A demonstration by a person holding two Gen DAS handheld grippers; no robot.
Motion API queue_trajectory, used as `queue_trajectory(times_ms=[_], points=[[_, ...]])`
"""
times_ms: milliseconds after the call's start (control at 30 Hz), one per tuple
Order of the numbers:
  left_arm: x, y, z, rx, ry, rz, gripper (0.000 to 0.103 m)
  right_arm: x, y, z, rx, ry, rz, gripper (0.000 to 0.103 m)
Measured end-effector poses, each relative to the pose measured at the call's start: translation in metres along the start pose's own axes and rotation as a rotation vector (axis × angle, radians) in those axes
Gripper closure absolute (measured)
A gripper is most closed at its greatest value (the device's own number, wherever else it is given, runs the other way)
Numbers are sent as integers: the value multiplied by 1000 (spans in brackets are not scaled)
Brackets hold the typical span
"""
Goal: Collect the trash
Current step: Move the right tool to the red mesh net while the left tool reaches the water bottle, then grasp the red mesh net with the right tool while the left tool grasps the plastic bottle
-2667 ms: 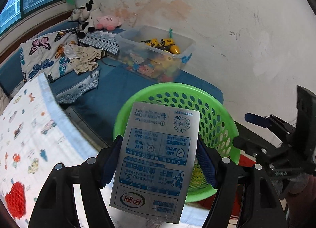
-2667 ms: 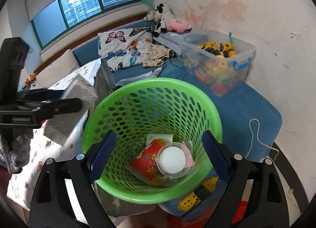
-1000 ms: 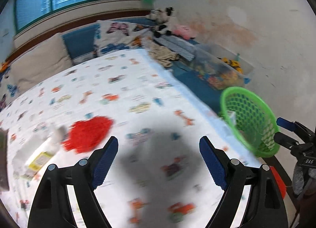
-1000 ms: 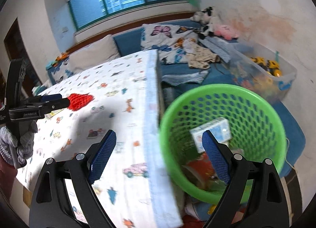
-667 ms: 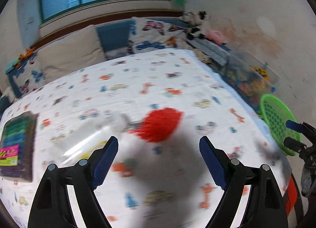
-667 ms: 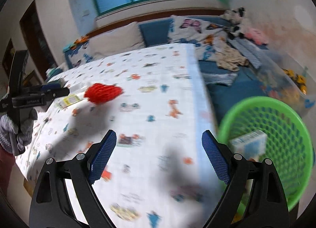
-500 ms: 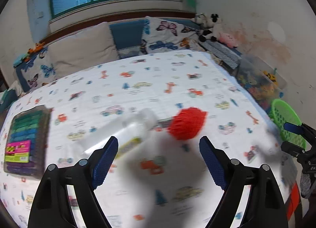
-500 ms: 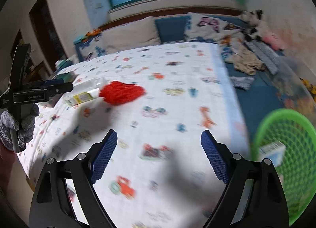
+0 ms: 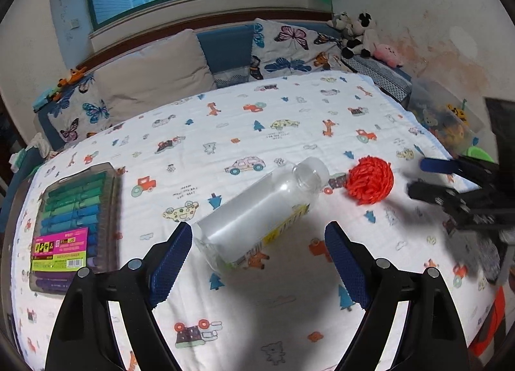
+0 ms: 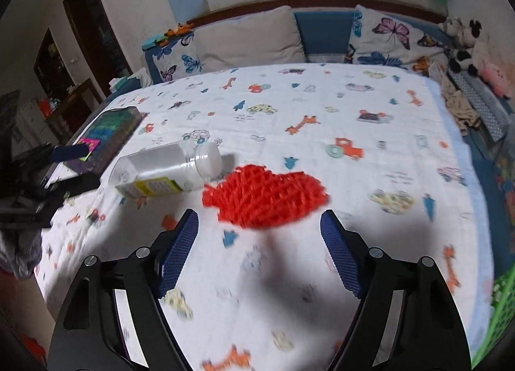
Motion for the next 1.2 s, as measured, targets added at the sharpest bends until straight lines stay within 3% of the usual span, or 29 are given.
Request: queue_trajectory(times_ms=[167,433,633,833,1033,1200], points=[[2,13,1,21,52,-21,21,-7,28,3,6,29,-30,30],[-3,34,9,34,160,-39,19,-6,49,6,8,47,-61,45],[-11,56,10,33,216,-62,19,-1,29,2,14,19,-18,55],[-14,75,16,75,256,-92,19,6,3,7,15,26,16,55],[-9,94,23,72,319,-126,19,18,-24,16,17,60,28,55],[-8,106,20,69,302,-154,19,31,-41,25,43,69,32,55]])
Point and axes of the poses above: each gripper's, at about its wrist camera, not at the fingertips, and y roughly the way its jaws point, z to its right, x to its underside, the point moved 6 cm from there along y, roughly the way its jaws point, and after that the axes turned 2 degrees about -x, right-handed, at the moved point
